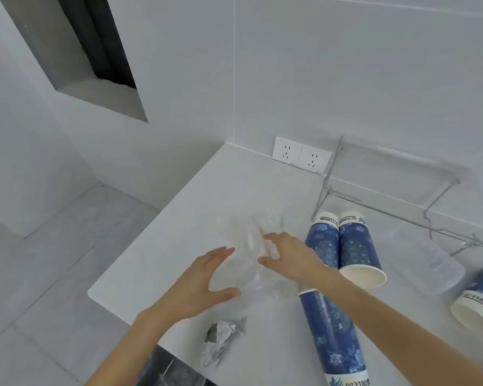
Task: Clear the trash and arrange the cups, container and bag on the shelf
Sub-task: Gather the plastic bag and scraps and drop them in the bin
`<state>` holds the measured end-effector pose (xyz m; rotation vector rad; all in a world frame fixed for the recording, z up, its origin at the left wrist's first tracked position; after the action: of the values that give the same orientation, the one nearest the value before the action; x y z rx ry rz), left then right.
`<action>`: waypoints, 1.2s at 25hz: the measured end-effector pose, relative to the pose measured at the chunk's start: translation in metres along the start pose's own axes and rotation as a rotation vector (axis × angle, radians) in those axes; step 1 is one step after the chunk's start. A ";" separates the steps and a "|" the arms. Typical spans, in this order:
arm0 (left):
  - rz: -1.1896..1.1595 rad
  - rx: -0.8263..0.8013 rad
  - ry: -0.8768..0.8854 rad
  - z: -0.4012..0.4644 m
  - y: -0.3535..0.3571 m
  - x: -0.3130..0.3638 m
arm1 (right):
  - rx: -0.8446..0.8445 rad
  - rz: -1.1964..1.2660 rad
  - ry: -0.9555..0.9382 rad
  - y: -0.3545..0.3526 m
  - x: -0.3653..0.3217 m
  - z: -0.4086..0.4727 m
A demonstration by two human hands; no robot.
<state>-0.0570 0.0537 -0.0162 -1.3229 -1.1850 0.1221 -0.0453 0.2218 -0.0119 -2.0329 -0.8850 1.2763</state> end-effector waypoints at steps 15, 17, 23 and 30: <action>0.319 -0.026 0.088 -0.014 0.067 -0.037 | 0.022 -0.040 0.043 0.045 0.014 0.006; 0.294 0.026 0.086 -0.013 0.064 -0.039 | 0.050 0.003 0.055 0.045 0.014 0.005; 0.199 0.097 0.045 -0.008 0.051 -0.047 | 0.127 0.167 0.056 0.048 0.015 0.002; -0.115 0.133 -0.138 -0.015 0.029 -0.052 | 0.250 0.473 0.010 0.039 0.008 -0.007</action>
<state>-0.0543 0.0186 -0.0664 -1.1423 -1.3437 0.2082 -0.0275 0.2029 -0.0433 -2.1064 -0.2203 1.5299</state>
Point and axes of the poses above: each hand's wrist, its own z-axis towards the middle knuckle, its own y-axis out of the palm, x = y × z, the point moved 8 cm from there along z, towards the middle knuckle, and after that the axes turned 9 degrees about z, right-handed, at the moved point
